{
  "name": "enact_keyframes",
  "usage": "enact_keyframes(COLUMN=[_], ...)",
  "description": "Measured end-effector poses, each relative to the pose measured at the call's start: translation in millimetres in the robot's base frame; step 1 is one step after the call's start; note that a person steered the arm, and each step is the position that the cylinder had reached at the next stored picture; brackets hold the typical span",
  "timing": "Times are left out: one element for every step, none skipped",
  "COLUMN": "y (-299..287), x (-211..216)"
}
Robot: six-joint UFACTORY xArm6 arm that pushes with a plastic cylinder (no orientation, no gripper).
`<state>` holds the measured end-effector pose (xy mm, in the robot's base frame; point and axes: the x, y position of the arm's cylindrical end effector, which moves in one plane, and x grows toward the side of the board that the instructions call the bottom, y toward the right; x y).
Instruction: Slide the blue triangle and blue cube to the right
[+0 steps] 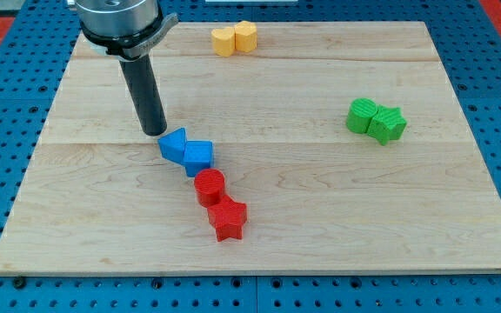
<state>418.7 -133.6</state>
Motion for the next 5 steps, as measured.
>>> enact_keyframes(y=[-1.5, -3.0, -8.8, -8.8, -8.8], x=[-10.6, -14.7, -3.5, 22.7, 24.9])
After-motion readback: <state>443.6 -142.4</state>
